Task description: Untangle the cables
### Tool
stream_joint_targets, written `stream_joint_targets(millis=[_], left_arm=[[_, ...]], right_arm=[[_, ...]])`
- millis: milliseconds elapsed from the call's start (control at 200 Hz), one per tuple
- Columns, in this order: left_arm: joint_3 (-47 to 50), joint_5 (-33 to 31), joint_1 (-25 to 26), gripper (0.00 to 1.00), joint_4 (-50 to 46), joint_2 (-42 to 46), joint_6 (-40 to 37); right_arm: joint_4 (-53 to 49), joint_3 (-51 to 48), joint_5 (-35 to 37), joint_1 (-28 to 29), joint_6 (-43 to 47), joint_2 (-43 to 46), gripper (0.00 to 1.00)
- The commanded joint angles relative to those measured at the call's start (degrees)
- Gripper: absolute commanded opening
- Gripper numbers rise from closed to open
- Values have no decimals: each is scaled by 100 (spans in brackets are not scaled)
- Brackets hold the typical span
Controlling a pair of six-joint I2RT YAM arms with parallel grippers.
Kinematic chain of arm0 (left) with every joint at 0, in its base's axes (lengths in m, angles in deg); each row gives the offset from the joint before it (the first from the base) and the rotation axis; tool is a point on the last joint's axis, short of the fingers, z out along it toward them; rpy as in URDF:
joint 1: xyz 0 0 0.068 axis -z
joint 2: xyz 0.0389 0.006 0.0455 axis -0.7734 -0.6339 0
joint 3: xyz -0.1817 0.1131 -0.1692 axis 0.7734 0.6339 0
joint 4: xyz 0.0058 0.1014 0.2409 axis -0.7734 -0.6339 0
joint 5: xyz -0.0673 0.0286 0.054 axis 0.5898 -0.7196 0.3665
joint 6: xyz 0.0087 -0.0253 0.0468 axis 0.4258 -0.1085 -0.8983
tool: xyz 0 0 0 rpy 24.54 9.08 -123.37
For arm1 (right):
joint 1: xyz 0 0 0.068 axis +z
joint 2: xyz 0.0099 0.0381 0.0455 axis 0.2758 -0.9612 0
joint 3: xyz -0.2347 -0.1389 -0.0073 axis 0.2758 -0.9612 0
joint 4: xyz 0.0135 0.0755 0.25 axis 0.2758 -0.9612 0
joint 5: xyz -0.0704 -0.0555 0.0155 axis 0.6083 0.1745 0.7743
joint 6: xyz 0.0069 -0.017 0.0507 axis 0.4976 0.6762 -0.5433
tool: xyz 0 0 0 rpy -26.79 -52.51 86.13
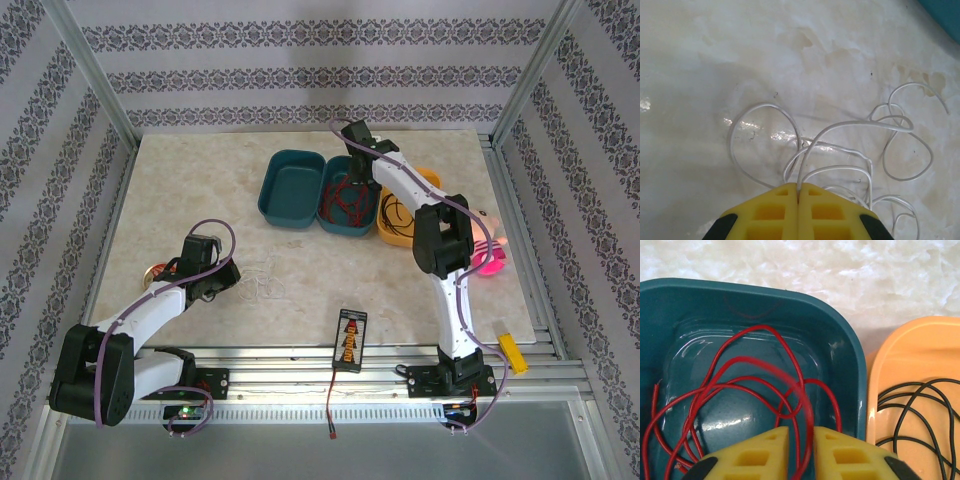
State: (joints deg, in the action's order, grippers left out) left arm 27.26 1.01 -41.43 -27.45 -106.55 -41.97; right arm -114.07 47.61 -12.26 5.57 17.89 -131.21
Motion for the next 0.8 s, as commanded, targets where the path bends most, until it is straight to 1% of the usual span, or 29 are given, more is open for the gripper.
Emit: stream_joint_targets(millis=[0,135,230,340,420,495,635,725,755,774,779,784,794], left_arm=[[-56,38,-85,0,90,7,17],[-34,56,-86,0,96,25,32],[-35,74,-81,0,102,49,52],[-52,100,-87,0,111,60,53],[-53,81,-77,0,110,78,49],[-86,87,-78,0,100,79,32],[-162,120,-68,0,49,66,-39],[-155,194,-53,0,113,63,6],[-145,230,-37,0,159,60,33],[-130,248,-28,0,193,62,60],[-126,254,-28,0,203,66,65],[-124,257,-32,0,217,67,68],[-117,277,-30,0,237,55,85]], right_arm=[[-28,-226,74,90,40,269,26],[50,-492,118,100,98,660,34],[116,-725,68,118,115,965,35],[430,-1225,-305,198,178,1453,35],[741,-1689,-503,327,208,1855,39],[904,-2091,-542,508,240,2181,43],[1289,-2922,-283,1006,396,2844,58],[1453,-3373,-264,1271,275,3178,68],[1508,-3525,-255,1359,218,3272,74],[1539,-3642,-213,1427,158,3341,81],[1549,-3669,-197,1445,146,3361,89],[1563,-3695,-184,1458,140,3376,94],[1582,-3757,-150,1497,98,3409,97]])
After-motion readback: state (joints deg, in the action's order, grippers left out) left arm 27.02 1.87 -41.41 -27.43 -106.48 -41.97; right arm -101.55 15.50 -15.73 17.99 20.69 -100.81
